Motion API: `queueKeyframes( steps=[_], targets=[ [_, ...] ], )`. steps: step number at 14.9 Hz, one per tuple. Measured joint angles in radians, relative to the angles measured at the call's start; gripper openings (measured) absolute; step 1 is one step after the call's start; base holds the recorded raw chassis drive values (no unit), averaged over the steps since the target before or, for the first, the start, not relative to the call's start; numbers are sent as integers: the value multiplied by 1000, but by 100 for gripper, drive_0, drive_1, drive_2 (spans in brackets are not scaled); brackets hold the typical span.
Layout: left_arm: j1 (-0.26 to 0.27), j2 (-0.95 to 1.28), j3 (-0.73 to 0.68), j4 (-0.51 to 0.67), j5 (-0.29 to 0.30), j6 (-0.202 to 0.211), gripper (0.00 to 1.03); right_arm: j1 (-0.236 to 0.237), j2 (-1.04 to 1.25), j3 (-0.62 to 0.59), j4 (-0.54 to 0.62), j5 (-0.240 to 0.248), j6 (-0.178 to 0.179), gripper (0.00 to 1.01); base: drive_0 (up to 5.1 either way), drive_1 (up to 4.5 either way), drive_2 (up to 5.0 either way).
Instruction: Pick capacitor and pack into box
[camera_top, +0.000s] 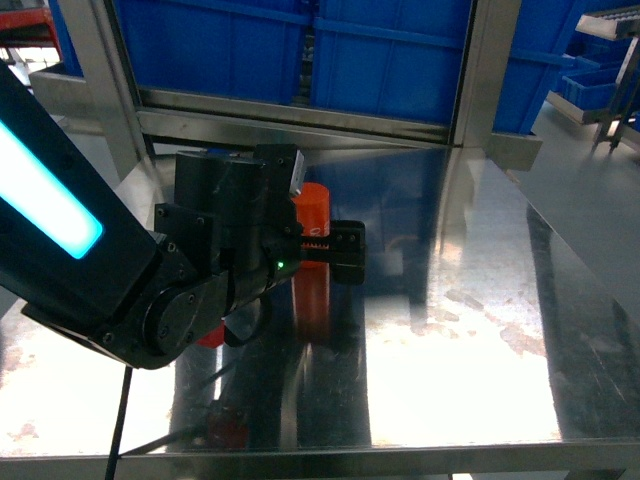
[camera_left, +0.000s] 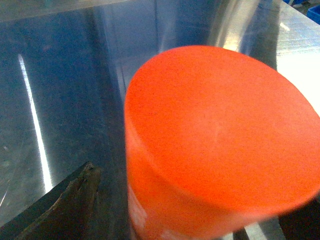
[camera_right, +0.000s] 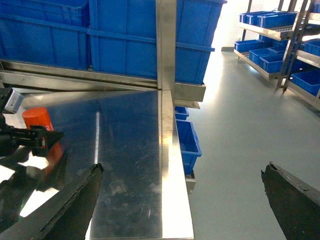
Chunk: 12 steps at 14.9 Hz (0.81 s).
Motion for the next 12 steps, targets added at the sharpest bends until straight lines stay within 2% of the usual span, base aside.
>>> queueKeyframes(
  steps=[1, 5, 8, 9, 10, 12],
  targets=[
    [0, 17, 30, -13, -5, 7, 93, 0, 0, 0, 0, 0, 0, 98, 0, 0, 0],
    [0, 31, 95, -31, -14, 8, 45, 0, 0, 0, 0, 0, 0, 98, 0, 0, 0],
    [5, 16, 72, -20, -14, -6, 44, 0, 0, 0, 0, 0, 0, 98, 0, 0, 0],
    [11, -33, -7, 19, -14, -9, 44, 0, 0, 0, 0, 0, 0, 98, 0, 0, 0],
    [18, -106, -91, 72, 0, -10, 44, 0, 0, 0, 0, 0, 0, 98, 0, 0, 0],
    [68, -364, -292, 293, -18, 8, 44, 0, 0, 0, 0, 0, 0, 98, 0, 0, 0]
  ],
)
